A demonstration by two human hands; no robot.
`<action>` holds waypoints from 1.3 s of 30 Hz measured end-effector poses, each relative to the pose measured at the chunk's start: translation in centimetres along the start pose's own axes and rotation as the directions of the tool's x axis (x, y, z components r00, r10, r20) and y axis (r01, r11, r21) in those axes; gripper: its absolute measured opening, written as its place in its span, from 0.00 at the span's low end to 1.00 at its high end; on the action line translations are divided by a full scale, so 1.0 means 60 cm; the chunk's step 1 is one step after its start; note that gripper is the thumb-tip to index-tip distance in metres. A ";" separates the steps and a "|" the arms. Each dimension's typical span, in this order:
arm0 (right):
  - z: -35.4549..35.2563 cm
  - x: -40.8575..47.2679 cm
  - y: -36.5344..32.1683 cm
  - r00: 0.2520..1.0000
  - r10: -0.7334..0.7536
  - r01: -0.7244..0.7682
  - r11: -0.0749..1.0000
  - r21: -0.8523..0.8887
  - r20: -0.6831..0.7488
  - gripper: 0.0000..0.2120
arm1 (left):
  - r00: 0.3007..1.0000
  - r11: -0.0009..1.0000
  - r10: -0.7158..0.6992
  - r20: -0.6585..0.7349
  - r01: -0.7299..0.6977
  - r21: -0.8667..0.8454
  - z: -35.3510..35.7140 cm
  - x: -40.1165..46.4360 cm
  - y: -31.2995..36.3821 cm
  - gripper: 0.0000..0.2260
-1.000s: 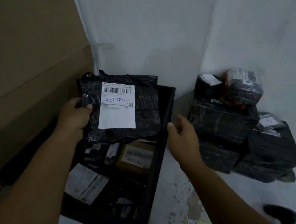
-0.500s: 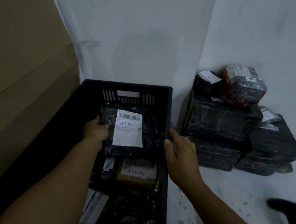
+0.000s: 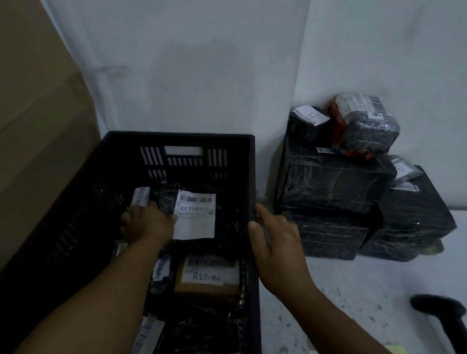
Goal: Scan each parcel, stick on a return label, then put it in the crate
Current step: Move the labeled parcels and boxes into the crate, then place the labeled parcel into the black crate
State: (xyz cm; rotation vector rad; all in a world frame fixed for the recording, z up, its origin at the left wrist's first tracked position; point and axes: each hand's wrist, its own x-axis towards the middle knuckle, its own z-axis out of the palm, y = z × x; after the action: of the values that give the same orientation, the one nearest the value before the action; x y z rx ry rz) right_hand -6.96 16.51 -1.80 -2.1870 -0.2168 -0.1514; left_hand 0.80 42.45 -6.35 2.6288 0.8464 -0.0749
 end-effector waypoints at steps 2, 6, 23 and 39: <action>0.000 0.000 0.002 1.000 0.003 -0.003 1.000 0.002 0.000 0.23 | 0.995 0.999 0.035 -0.090 -0.034 0.007 -0.008 -0.010 0.013 0.28; -0.007 -0.003 0.003 1.000 0.015 -0.015 0.996 0.083 -0.002 0.23 | 0.961 0.954 0.143 -0.238 -0.198 -0.226 -0.026 -0.044 0.064 0.17; -0.196 -0.070 0.245 0.923 0.258 -0.255 0.966 0.049 -0.284 0.06 | 0.695 0.676 0.645 -0.318 -0.713 -0.188 0.015 -0.299 0.343 0.10; -0.391 0.168 0.405 0.857 0.323 -0.442 0.862 -0.248 -0.402 0.13 | 0.729 0.729 0.684 -0.014 -0.683 0.046 0.297 -0.325 0.401 0.24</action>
State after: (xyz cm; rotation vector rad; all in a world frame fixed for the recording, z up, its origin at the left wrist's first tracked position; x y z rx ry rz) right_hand 7.36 -15.50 -5.42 -2.4403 0.4892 -0.3637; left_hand -0.24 7.10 -11.58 2.8048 -0.1755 0.1513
